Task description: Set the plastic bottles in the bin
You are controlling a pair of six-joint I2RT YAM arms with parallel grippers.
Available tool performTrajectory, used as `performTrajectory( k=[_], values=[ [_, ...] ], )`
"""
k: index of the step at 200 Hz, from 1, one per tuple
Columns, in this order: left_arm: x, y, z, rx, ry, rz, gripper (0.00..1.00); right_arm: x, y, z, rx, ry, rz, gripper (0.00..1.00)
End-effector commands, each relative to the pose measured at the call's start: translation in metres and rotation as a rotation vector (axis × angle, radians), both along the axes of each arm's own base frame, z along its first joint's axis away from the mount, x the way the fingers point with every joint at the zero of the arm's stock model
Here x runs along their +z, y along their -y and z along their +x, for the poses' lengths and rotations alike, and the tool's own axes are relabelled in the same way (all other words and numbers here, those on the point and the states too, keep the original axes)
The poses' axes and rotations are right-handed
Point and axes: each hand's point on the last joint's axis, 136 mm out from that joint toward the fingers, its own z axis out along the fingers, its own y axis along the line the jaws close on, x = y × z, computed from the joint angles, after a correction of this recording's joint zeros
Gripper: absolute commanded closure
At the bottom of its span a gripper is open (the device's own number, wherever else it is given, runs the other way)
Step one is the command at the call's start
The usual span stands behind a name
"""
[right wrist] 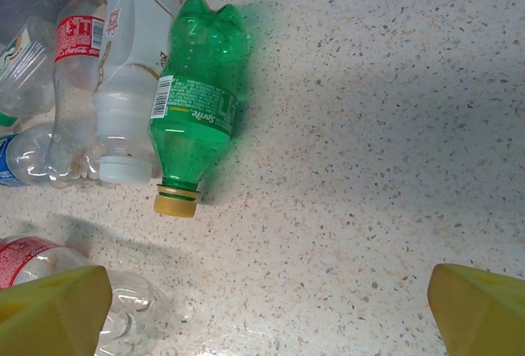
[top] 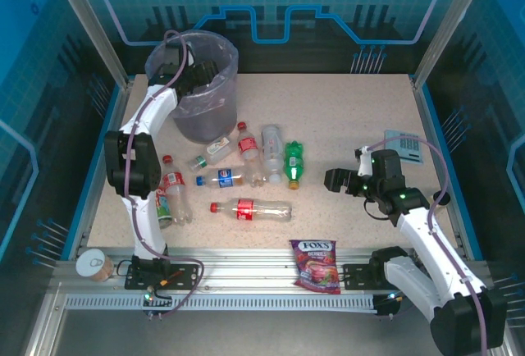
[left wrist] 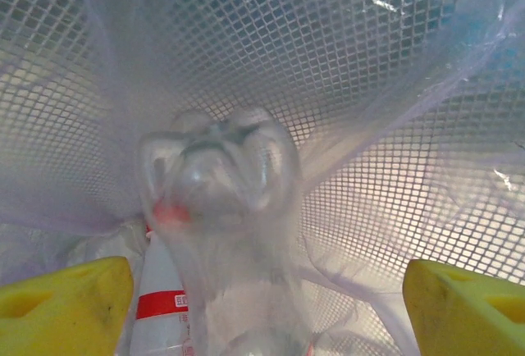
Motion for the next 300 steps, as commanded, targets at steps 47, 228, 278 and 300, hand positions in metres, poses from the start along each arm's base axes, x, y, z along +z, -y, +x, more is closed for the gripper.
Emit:
performTrajectory(
  k=[47, 228, 278, 300],
  values=[
    [0.091, 0.014, -0.024, -0.057, 0.108, 0.026, 0.06, 0.0, 0.0, 0.01, 0.004, -0.027, -0.005, 0.0],
    [0.137, 0.089, -0.28, -0.274, 0.204, -0.065, 0.01, 0.002, -0.086, 0.055, 0.168, -0.047, -0.307, 0.14],
    [0.052, 0.122, -0.308, -0.304, 0.022, -0.194, 0.01, -0.023, -0.103, 0.07, 0.152, -0.091, -0.321, 0.07],
    [0.019, 0.135, -0.311, -0.294, -0.034, -0.285, 0.01, -0.034, -0.107, 0.076, 0.141, -0.095, -0.331, 0.08]
  ],
)
